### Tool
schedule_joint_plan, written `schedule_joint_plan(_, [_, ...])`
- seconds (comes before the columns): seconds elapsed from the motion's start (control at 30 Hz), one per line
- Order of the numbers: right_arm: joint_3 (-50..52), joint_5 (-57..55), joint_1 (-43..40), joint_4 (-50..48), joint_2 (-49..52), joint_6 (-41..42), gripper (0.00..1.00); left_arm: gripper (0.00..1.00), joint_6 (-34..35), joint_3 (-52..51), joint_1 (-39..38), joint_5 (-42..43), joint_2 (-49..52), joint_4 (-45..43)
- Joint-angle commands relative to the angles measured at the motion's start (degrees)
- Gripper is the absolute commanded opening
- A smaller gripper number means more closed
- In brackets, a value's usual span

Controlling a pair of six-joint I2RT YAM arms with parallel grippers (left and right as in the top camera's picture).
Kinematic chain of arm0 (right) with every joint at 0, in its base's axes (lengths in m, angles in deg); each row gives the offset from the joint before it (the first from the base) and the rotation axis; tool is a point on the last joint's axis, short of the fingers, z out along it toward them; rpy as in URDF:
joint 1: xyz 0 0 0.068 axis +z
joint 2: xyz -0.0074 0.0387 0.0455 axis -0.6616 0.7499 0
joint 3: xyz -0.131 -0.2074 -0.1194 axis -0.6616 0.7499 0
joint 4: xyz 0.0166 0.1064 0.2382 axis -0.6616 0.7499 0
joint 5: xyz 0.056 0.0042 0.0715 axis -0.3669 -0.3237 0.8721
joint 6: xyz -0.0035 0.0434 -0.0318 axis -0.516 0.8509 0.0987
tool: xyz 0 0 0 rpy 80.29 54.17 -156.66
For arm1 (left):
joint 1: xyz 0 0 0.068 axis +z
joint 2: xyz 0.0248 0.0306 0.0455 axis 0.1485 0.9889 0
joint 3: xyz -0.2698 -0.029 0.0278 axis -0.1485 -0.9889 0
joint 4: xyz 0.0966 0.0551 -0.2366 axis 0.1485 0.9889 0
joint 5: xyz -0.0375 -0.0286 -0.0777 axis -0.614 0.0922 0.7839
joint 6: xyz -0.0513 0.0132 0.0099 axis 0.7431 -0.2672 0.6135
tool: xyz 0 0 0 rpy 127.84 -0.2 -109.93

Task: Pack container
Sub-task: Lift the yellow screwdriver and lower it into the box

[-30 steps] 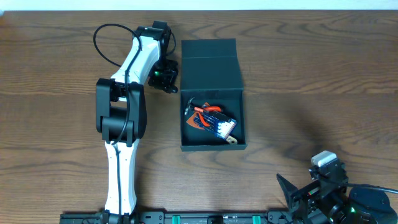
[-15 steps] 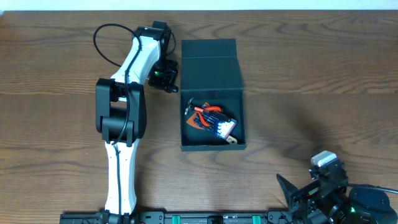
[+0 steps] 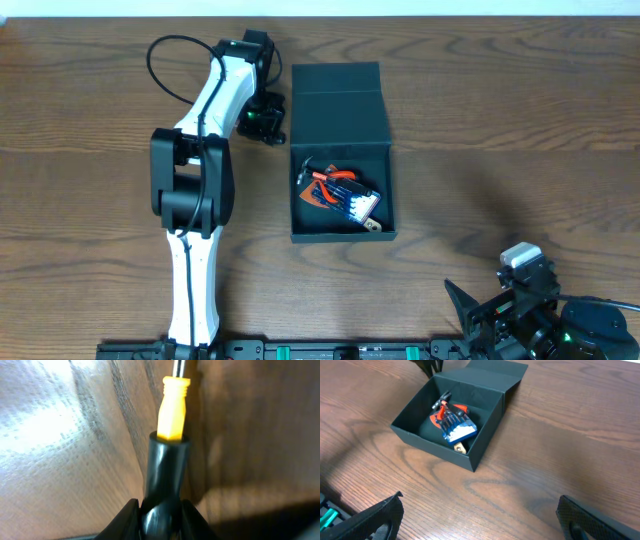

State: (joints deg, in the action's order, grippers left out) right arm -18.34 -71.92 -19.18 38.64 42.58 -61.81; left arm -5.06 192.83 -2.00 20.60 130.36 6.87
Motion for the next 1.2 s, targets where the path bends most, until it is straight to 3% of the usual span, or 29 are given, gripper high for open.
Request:
schedule_joint_plan(0.0, [0.0, 0.0, -0.5, 0.0, -0.2, 0.7, 0.99, 0.23, -0.2, 0.7, 0.1, -3.2, -6.3, 1.0])
schedule_joint_plan(0.4, [0.0, 0.0, -0.5, 0.0, -0.2, 0.7, 0.99, 0.23, -0.2, 0.7, -2.3, -10.1, -19.4, 7.3])
schedule_joint_plan(0.6, [0.0, 0.0, -0.5, 0.0, -0.2, 0.7, 0.99, 0.19, -0.1, 0.7, -4.3, -10.5, -22.2, 7.9])
schedule_joint_plan(1.17, [0.0, 0.0, -0.5, 0.0, -0.2, 0.7, 0.99, 0.19, -0.2, 0.7, -14.4, -11.2, -29.1, 8.2])
